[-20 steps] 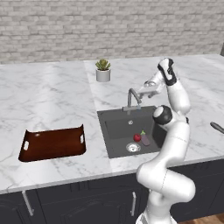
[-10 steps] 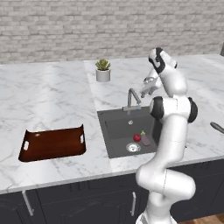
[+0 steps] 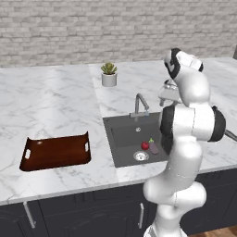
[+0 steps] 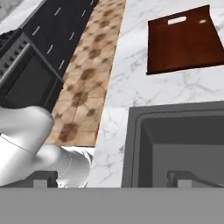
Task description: Pick up all produce items and place them in the sink. Turn on the sink faucet to wash them. Then turn the sink off and put them in the tray.
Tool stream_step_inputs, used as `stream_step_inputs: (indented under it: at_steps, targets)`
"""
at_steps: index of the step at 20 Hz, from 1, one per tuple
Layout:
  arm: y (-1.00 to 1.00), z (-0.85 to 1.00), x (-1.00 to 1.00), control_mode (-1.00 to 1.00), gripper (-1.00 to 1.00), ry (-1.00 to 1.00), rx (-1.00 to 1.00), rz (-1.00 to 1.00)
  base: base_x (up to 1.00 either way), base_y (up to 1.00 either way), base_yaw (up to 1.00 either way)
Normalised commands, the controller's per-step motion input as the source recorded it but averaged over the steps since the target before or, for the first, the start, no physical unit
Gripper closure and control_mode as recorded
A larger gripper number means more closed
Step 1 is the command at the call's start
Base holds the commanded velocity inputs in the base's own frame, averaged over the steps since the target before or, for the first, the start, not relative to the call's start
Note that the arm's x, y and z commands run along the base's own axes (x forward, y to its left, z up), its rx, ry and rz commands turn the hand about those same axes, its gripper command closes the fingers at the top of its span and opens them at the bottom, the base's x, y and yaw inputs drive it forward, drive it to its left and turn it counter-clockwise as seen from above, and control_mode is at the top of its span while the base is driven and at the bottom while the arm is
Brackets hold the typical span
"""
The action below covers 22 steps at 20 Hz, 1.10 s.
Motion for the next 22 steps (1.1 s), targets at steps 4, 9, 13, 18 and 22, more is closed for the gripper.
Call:
stream_step_inputs:
  at_steps: [4,9,13,18,22]
  targets:
    - [0.0,0.13,-0.98,-1.0,-1.0,-0.26,-0.05,-0.08,0.0,0.0,0.0]
    - [0.0,0.0,-0.6,-1.0,-1.0,-0.15,-0.06,-0.08,0.0,0.0,0.0]
    - [0.01,0.0,-0.09,-1.0,-1.0,0.0,-0.06,-0.26,0.0,0.0,0.0]
    - [0.0,0.0,-0.13,-1.0,-1.0,0.0,-0.02,-0.42,0.0,0.0,0.0]
    - [0.0,0.0,-0.13,-1.0,-1.0,0.0,0.0,-0.49,0.0,0.0,0.0]
